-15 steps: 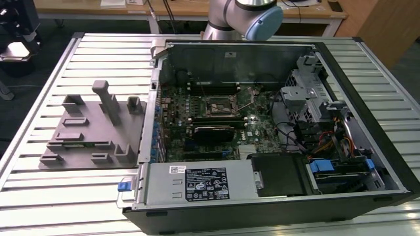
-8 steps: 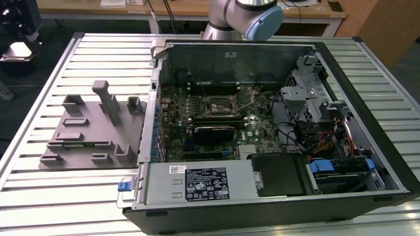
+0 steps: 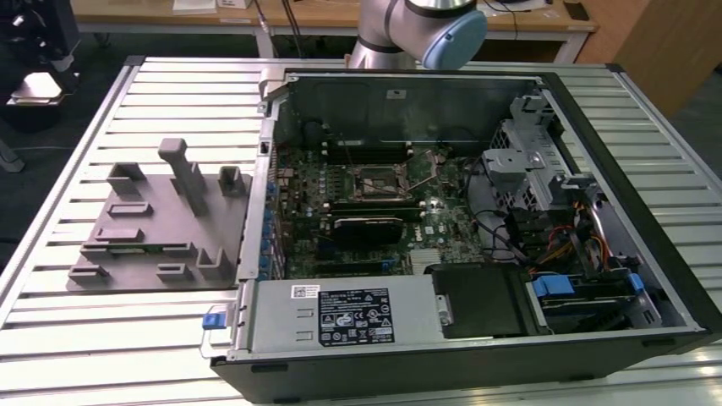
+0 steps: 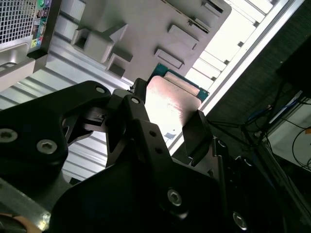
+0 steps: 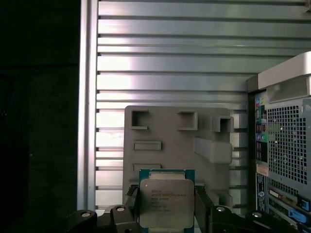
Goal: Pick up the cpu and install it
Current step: 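Pick up the cpu and move it towards the insertion slot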
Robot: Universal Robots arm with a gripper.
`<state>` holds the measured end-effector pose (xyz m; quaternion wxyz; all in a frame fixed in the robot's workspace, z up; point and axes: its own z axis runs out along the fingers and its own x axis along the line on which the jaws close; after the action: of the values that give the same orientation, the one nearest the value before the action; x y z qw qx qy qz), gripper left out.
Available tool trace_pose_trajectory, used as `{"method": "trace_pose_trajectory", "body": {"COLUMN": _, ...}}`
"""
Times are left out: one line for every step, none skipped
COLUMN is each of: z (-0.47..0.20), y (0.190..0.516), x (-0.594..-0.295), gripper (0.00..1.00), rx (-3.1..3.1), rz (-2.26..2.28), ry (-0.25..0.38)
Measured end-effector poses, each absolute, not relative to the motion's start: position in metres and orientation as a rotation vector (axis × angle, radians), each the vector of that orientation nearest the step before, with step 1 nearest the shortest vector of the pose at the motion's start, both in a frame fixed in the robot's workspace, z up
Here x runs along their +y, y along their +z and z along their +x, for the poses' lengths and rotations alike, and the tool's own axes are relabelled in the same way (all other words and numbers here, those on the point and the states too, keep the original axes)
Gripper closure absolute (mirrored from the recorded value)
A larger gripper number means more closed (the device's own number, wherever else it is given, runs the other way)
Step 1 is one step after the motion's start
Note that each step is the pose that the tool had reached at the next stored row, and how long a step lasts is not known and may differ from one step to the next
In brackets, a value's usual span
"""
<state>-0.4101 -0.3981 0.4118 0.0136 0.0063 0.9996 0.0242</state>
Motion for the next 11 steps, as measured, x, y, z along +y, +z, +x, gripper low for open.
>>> {"method": "trace_pose_trajectory", "body": {"z": -0.409, "y": 0.412, "x": -0.398, "gripper": 0.46, "rx": 3.113, "rz": 0.02, "ry": 0.075}}
{"method": "trace_pose_trajectory", "body": {"z": -0.407, "y": 0.412, "x": -0.398, "gripper": 0.46, "rx": 3.113, "rz": 0.02, "ry": 0.075}}
{"method": "trace_pose_trajectory", "body": {"z": -0.406, "y": 0.412, "x": -0.398, "gripper": 0.46, "rx": 3.113, "rz": 0.02, "ry": 0.075}}
{"method": "trace_pose_trajectory", "body": {"z": -0.404, "y": 0.412, "x": -0.398, "gripper": 0.46, "rx": 3.113, "rz": 0.02, "ry": 0.075}}
{"method": "trace_pose_trajectory", "body": {"z": -0.403, "y": 0.412, "x": -0.398, "gripper": 0.46, "rx": 3.113, "rz": 0.02, "ry": 0.075}}
{"method": "trace_pose_trajectory", "body": {"z": -0.401, "y": 0.412, "x": -0.398, "gripper": 0.46, "rx": 3.113, "rz": 0.02, "ry": 0.075}}
{"method": "trace_pose_trajectory", "body": {"z": -0.4, "y": 0.412, "x": -0.397, "gripper": 0.46, "rx": 3.113, "rz": 0.02, "ry": 0.075}}
{"method": "trace_pose_trajectory", "body": {"z": -0.398, "y": 0.412, "x": -0.397, "gripper": 0.46, "rx": 3.113, "rz": 0.02, "ry": 0.075}}
{"method": "trace_pose_trajectory", "body": {"z": -0.397, "y": 0.412, "x": -0.397, "gripper": 0.46, "rx": 3.113, "rz": 0.02, "ry": 0.075}}
{"method": "trace_pose_trajectory", "body": {"z": -0.395, "y": 0.412, "x": -0.397, "gripper": 0.46, "rx": 3.113, "rz": 0.02, "ry": 0.075}}
{"method": "trace_pose_trajectory", "body": {"z": -0.393, "y": 0.412, "x": -0.397, "gripper": 0.46, "rx": 3.113, "rz": 0.02, "ry": 0.075}}
